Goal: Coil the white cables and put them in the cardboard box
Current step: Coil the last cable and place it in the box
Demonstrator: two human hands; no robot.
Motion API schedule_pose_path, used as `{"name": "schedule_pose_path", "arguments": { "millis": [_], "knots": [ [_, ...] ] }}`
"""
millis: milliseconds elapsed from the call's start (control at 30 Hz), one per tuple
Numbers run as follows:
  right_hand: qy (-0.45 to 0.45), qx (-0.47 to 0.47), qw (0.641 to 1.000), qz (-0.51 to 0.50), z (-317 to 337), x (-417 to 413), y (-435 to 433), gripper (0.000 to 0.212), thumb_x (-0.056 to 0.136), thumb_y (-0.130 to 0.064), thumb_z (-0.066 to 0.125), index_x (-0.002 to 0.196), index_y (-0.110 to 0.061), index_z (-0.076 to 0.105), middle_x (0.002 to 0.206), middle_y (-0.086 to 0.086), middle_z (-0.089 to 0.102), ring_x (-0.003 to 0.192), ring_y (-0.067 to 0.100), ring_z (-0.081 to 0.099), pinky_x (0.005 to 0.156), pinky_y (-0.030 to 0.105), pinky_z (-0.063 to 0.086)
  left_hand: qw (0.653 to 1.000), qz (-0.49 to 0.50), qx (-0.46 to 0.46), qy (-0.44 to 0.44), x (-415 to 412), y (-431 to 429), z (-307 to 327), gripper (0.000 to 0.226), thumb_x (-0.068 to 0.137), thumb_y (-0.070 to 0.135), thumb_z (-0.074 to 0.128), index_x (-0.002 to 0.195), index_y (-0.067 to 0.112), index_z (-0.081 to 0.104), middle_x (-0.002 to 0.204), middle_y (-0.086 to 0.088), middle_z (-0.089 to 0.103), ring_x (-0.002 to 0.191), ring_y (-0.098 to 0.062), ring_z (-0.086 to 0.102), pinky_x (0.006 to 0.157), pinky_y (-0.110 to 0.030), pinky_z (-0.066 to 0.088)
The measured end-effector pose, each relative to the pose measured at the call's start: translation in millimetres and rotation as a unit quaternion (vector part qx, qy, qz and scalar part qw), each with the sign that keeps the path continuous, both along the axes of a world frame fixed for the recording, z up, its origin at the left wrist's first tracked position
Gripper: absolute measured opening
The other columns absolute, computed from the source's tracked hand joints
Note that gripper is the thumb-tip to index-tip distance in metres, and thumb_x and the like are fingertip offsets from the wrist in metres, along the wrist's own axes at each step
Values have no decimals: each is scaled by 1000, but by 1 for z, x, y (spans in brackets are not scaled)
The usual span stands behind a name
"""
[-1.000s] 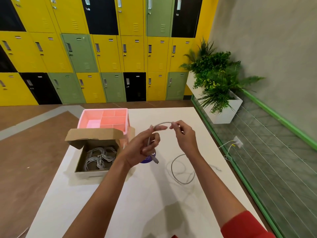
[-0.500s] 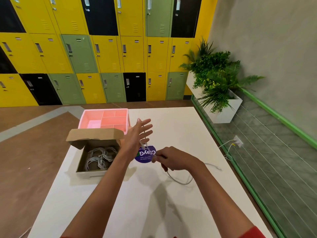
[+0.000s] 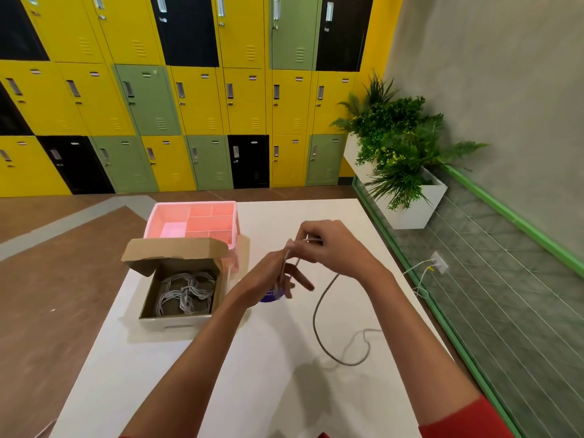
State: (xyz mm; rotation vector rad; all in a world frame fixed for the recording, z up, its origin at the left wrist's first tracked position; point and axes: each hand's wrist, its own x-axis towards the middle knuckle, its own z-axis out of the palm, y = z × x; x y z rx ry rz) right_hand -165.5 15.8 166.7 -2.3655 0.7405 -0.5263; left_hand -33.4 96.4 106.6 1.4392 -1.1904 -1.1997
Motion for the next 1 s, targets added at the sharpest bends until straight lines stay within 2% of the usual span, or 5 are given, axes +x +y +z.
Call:
{"name": "schedule_pose_path", "arguments": {
  "millis": [200,500,700,867,1000],
  "knots": [
    [-72,23,997,-35,2,-1,-12,29,80,-39,74,77,-11,67,55,3,49,51,7,36,50,20,28,978,-62,30,199,1,-3,-4,53,103,39,21,113,9,64,36,-6,33,30,-15,28,100,-54,45],
    [-103,53,992,-55,-2,-3,-20,28,79,-38,74,80,-11,69,50,-7,40,47,7,33,46,14,29,917,-139,-16,373,7,-1,-7,37,98,30,34,113,7,60,40,-4,38,29,-11,12,96,-58,45],
    [-127,91,986,-52,-9,-3,-22,25,82,-34,72,82,-9,70,58,-3,51,55,5,39,51,14,30,918,-113,-34,379,3,-1,-9,40,101,38,32,111,14,62,42,-3,40,29,-11,12,87,-50,53],
    [-196,163,966,-36,-11,1,-22,20,83,-28,71,84,-8,70,82,28,59,70,23,47,66,32,39,912,-115,-62,390,4,-1,-12,37,101,36,30,110,14,59,39,4,38,30,-5,24,86,-44,54],
    [-209,174,962,-40,-12,5,-24,17,84,-27,70,84,-10,70,74,16,59,70,17,48,65,27,40,896,-131,-81,415,6,-2,-12,31,96,40,50,110,13,59,36,6,38,30,-8,23,81,-39,56]
  ]
}}
